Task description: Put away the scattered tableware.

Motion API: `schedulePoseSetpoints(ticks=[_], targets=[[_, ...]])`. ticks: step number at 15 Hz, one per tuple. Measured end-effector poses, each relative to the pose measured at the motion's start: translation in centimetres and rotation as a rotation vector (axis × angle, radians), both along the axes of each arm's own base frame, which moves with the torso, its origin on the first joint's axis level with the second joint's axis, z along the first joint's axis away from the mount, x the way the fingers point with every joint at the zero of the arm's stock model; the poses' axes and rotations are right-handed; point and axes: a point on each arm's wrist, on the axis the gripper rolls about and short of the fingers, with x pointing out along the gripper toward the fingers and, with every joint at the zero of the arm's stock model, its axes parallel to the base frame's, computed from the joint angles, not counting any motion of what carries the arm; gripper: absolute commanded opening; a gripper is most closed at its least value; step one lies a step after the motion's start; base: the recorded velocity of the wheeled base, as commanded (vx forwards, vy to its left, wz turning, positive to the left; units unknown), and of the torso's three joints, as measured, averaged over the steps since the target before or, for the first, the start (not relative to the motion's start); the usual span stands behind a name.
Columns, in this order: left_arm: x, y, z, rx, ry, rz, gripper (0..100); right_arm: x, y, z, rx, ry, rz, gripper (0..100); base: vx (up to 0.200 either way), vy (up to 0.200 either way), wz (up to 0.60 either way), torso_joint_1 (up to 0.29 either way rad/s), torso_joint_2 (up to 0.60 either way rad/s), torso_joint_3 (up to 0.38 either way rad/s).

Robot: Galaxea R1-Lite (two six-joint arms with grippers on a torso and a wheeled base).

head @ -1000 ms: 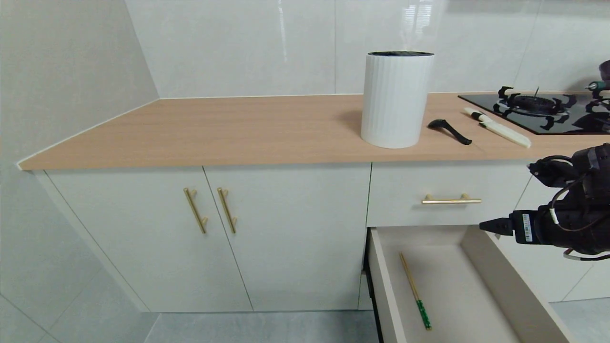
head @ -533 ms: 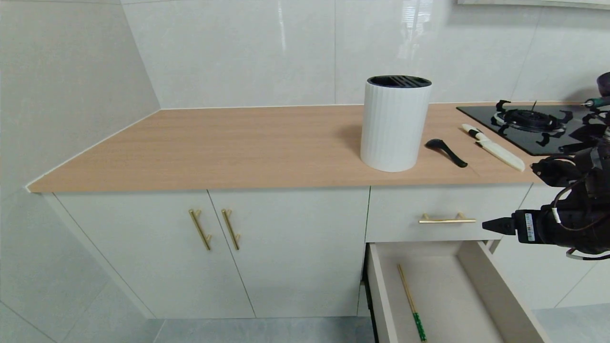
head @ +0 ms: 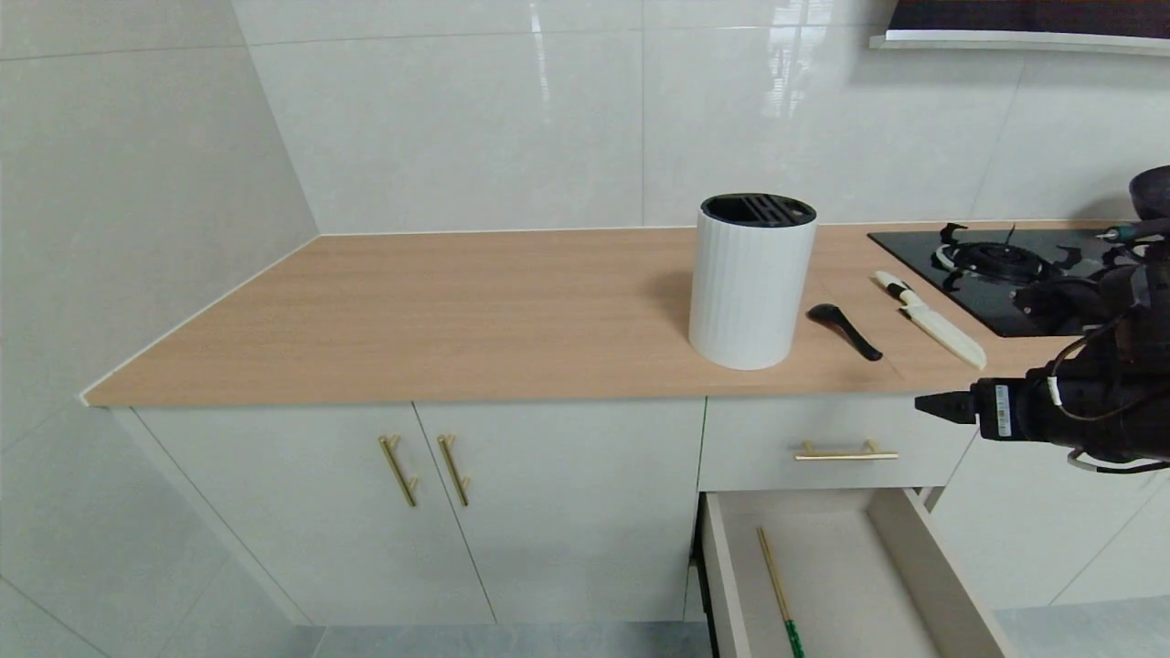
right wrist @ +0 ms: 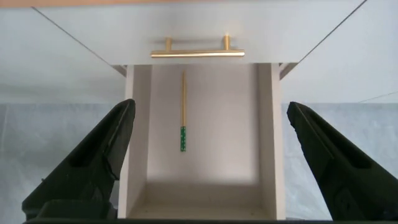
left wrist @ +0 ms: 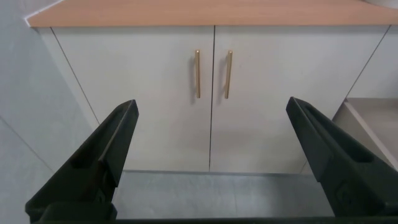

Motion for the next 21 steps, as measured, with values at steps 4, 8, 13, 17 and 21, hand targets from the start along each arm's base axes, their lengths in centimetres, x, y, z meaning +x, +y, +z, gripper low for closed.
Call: schedulePoseSetpoints(ticks=[4,8,13,17,21], targets=[[0.0,0.0,0.0,0.000,0.000,0.001,100,5.4,-0.4,2.2,-0.049,-0.123,0.033,100,0.000,0.000,0.00,0.000,0.00,0.000],[0.0,0.0,0.0,0.000,0.000,0.000,100,11.3,-1.0,2.2,-0.060,-0.175,0.125,100,0.000,0.000,0.00,0.000,0.00,0.000],[0.0,0.0,0.0,0.000,0.000,0.000,100,15.3,-2.1,-0.8,-0.077,-0.159,0.214,100,0.000,0.000,0.00,0.000,0.00,0.000],[0.0,0.0,0.0,0.000,0.000,0.000,100,17.1,-2.2,-2.8,-0.084,-0.153,0.226,100,0.000,0.000,0.00,0.000,0.00,0.000],[0.0,0.0,0.0,0.000,0.000,0.000,100,18.4,-2.1,-4.3,-0.087,-0.184,0.227,100,0.000,0.000,0.00,0.000,0.00,0.000]])
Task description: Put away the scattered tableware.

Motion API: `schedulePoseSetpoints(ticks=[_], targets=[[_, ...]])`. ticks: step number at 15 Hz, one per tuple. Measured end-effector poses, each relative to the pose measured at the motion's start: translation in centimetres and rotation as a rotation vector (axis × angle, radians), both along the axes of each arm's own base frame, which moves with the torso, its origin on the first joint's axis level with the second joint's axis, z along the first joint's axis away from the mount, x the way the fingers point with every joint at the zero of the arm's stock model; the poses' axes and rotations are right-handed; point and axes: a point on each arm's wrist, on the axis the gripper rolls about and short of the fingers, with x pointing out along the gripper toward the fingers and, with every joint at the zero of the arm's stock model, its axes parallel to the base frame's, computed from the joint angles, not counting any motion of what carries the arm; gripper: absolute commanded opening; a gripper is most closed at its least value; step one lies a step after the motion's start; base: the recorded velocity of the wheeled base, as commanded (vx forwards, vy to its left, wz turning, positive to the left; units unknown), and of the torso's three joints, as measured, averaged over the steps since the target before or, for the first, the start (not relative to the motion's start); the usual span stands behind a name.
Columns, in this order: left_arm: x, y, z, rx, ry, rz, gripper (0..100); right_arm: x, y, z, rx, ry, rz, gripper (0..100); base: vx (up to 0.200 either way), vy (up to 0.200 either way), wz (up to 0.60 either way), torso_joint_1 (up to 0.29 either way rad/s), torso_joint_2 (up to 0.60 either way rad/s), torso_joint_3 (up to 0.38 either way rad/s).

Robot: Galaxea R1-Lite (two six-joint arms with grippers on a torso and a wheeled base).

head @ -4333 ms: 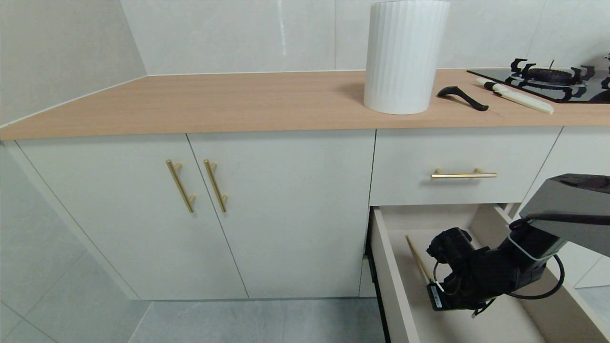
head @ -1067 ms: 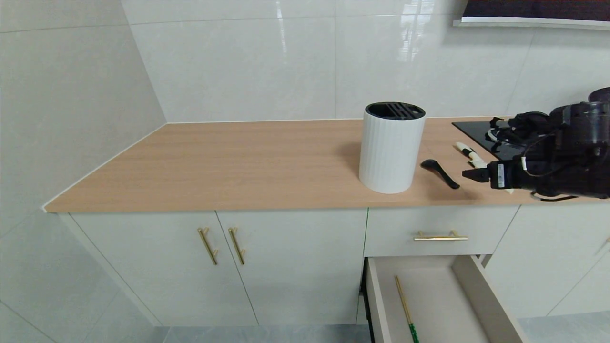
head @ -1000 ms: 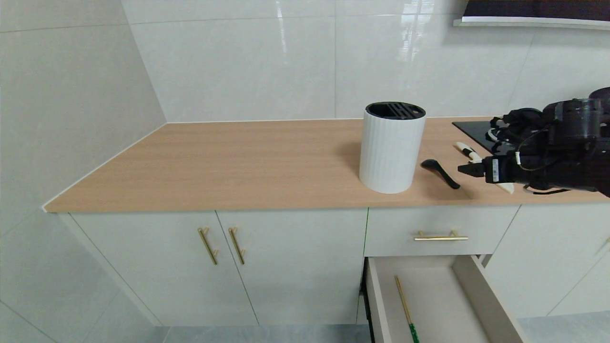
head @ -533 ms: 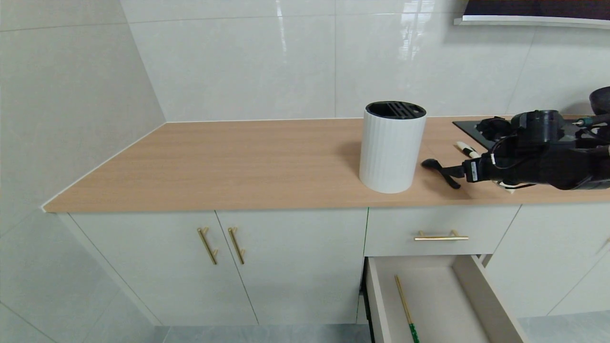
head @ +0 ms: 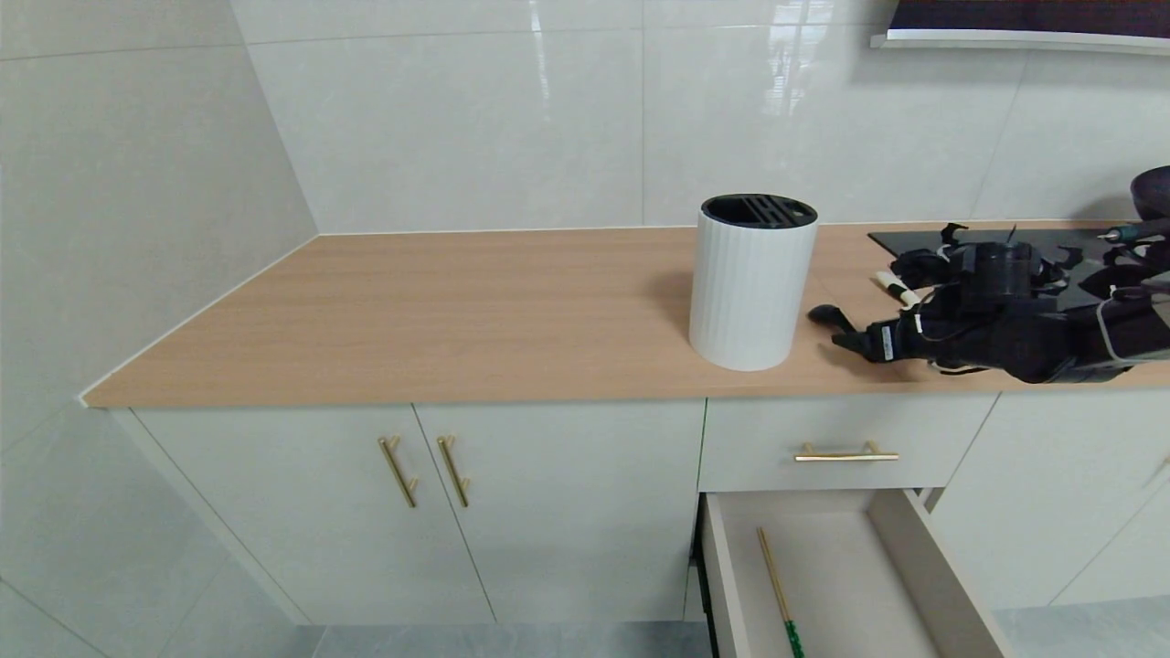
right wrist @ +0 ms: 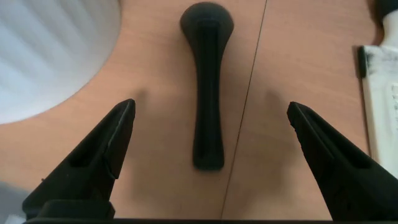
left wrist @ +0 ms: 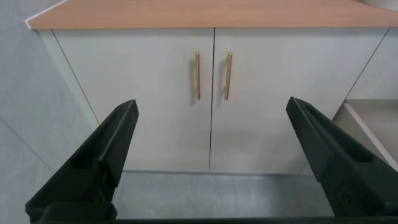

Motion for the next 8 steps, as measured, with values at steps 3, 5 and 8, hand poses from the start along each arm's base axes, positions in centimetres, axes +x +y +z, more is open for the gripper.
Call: schedulePoseSetpoints(ticks=[3,5,8], targets=[[0.0,0.0,0.0,0.000,0.000,0.000,100,0.6,0.1,-1.1,0.000,0.013,0.004,100,0.000,0.000,0.00,0.000,0.00,0.000],[0.0,0.0,0.0,0.000,0.000,0.000,100,0.8,0.1,-1.5,0.000,0.019,0.005,100,0.000,0.000,0.00,0.000,0.00,0.000],[0.0,0.0,0.0,0.000,0.000,-0.001,100,1.0,0.1,-1.8,0.006,0.023,0.015,100,0.000,0.000,0.00,0.000,0.00,0.000]])
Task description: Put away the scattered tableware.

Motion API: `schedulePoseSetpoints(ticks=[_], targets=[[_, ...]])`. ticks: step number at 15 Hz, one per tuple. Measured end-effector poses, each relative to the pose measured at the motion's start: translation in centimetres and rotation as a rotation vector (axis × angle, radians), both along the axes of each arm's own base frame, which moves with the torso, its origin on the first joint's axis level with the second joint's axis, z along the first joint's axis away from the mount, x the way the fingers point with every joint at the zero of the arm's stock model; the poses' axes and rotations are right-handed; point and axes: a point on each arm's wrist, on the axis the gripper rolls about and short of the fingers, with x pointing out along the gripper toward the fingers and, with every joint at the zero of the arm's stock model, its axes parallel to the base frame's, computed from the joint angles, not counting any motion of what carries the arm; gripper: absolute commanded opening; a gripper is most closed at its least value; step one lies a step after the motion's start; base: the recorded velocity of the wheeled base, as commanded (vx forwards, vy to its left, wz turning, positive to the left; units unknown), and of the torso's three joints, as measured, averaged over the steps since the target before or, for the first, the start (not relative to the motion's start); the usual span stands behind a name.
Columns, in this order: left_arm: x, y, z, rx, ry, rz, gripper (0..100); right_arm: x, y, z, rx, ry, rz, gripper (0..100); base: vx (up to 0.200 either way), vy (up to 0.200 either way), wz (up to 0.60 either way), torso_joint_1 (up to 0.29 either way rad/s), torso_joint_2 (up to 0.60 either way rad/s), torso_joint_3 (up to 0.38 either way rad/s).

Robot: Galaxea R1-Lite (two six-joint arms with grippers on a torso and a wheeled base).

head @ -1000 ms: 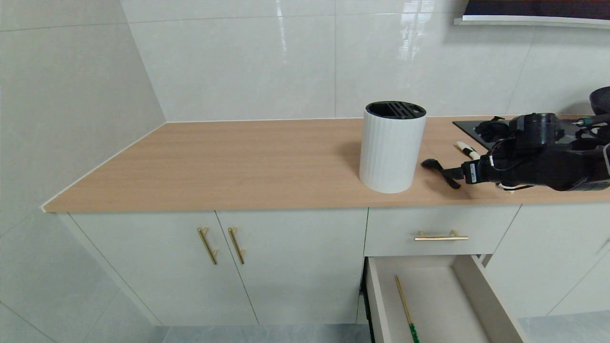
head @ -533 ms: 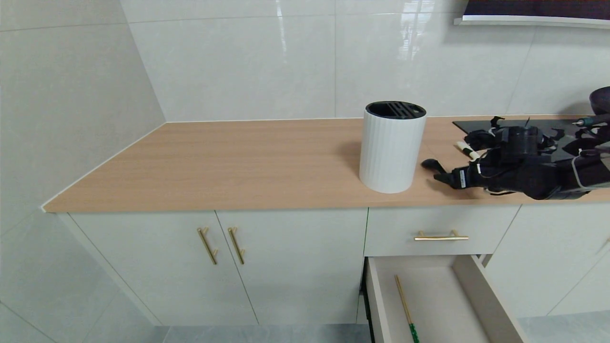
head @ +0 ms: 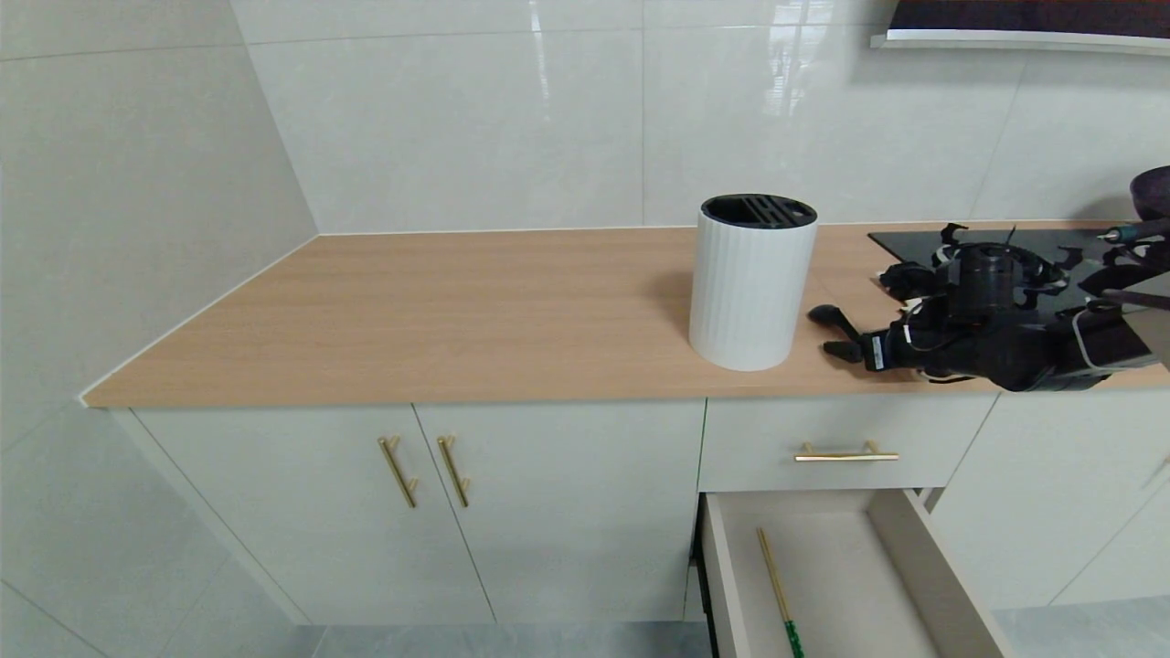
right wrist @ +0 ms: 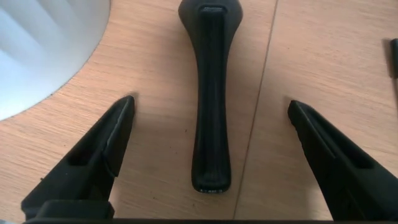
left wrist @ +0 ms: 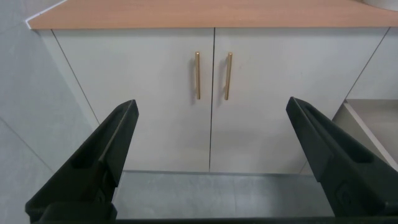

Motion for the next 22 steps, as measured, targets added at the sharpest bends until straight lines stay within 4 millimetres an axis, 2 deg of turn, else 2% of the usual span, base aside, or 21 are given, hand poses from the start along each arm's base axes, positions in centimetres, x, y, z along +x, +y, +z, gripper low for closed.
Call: schedulePoseSetpoints(ticks=[1,11,15,18,20,22], targets=[[0.0,0.0,0.0,0.000,0.000,0.001,100,0.0,0.0,0.0,-0.001,0.000,0.000,0,0.000,0.000,0.00,0.000,0.00,0.000],[0.0,0.0,0.0,0.000,0.000,0.000,100,0.0,0.0,-0.2,0.000,0.005,0.001,0,0.000,0.000,0.00,0.000,0.00,0.000],[0.0,0.0,0.0,0.000,0.000,0.001,100,-0.6,0.0,1.1,0.054,0.012,-0.028,0,0.000,0.000,0.00,0.000,0.00,0.000],[0.0,0.0,0.0,0.000,0.000,0.001,100,-3.0,0.0,3.6,0.146,0.052,-0.077,0,0.000,0.000,0.00,0.000,0.00,0.000],[0.0,0.0,0.0,0.000,0.000,0.001,100,-5.8,-0.1,5.4,0.182,0.061,-0.104,0,0.000,0.000,0.00,0.000,0.00,0.000],[0.0,0.0,0.0,0.000,0.000,0.001,100,-9.4,-0.1,6.3,0.192,0.084,-0.133,0,0.000,0.000,0.00,0.000,0.00,0.000]])
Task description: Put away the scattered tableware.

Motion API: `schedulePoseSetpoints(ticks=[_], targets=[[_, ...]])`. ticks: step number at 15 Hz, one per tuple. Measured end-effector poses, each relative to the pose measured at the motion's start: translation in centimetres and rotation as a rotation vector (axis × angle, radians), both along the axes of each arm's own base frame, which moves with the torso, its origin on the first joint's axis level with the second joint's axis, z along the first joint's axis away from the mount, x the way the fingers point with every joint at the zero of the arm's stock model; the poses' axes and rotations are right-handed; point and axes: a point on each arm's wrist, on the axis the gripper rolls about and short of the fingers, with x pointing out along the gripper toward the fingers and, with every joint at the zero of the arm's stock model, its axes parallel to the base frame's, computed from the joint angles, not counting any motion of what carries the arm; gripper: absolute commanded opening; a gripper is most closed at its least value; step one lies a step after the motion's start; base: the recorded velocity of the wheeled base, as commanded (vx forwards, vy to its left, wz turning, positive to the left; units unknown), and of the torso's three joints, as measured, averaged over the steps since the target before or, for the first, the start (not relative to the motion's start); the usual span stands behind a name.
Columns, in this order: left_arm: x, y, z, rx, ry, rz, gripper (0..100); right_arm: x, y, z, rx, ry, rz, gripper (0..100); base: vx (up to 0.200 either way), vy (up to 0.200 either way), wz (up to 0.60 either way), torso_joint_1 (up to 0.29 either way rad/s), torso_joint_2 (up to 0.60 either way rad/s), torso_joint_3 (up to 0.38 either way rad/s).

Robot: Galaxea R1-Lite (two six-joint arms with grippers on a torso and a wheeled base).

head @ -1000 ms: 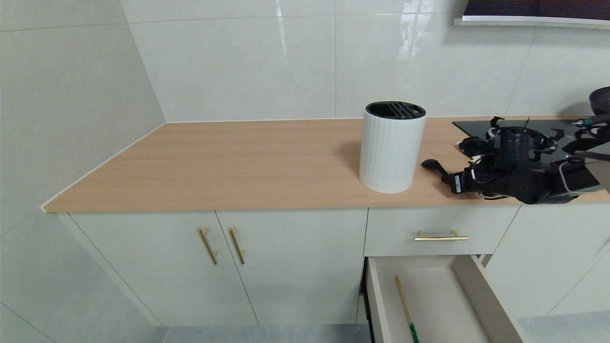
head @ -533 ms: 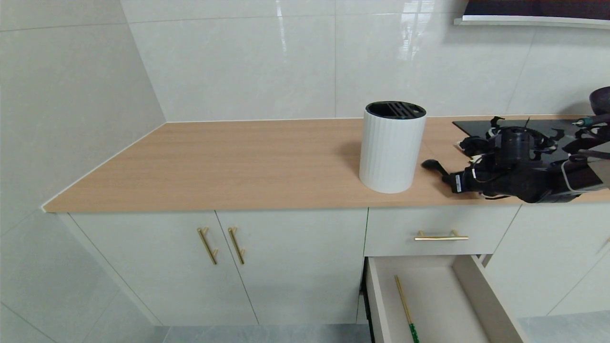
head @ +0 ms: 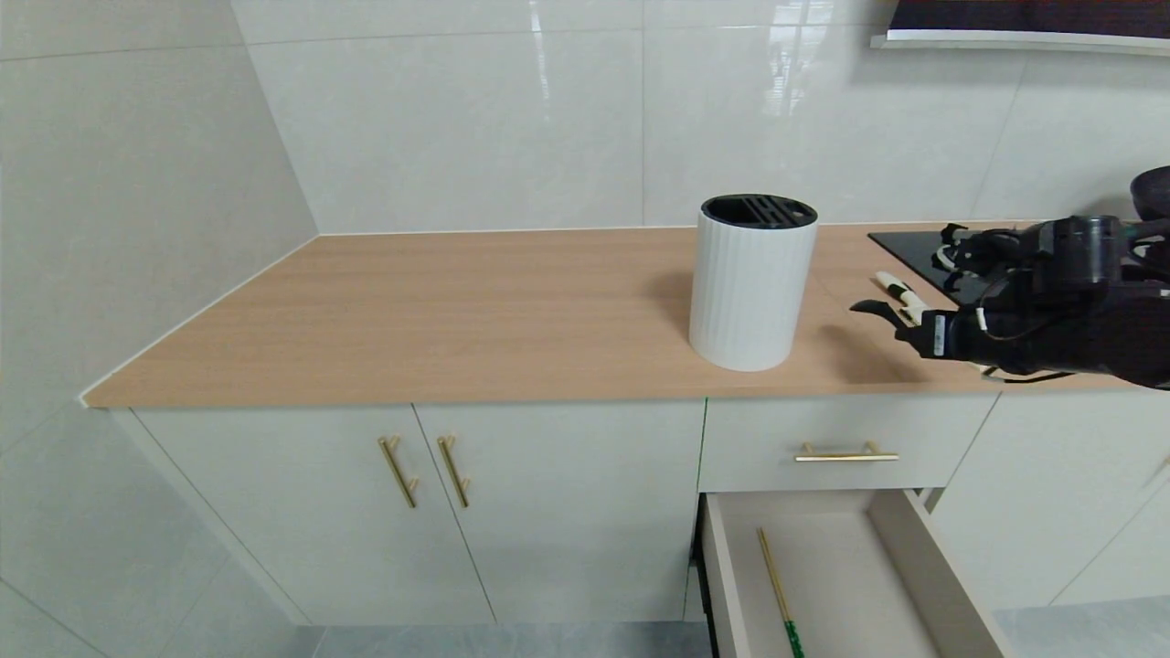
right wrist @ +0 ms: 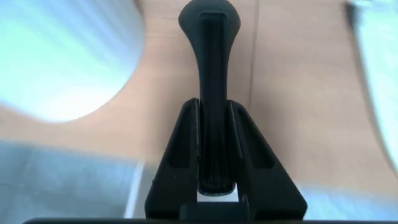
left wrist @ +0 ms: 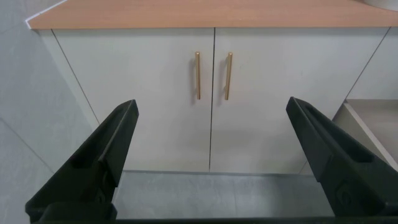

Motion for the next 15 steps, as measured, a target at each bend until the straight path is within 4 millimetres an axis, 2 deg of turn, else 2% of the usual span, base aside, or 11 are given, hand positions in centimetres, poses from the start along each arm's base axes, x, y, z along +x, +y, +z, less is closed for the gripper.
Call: schedulePoseSetpoints(ticks=[4,8,11,15], targets=[[0.0,0.0,0.0,0.000,0.000,-0.001,100,-7.4,0.1,0.6,0.003,0.034,-0.019,0,0.000,0.000,0.00,0.000,0.00,0.000],[0.0,0.0,0.0,0.000,-0.001,0.000,100,-13.0,1.1,0.1,0.000,0.049,0.021,0,0.000,0.000,0.00,-0.025,0.05,0.031],[0.0,0.0,0.0,0.000,0.000,0.000,100,-15.1,1.9,-1.6,-0.004,0.106,0.062,0,0.000,0.000,0.00,-0.178,0.40,0.220],[0.0,0.0,0.0,0.000,0.000,0.000,100,-15.3,2.2,-3.2,-0.010,0.171,0.077,0,0.000,0.000,0.00,-0.207,0.48,0.270]])
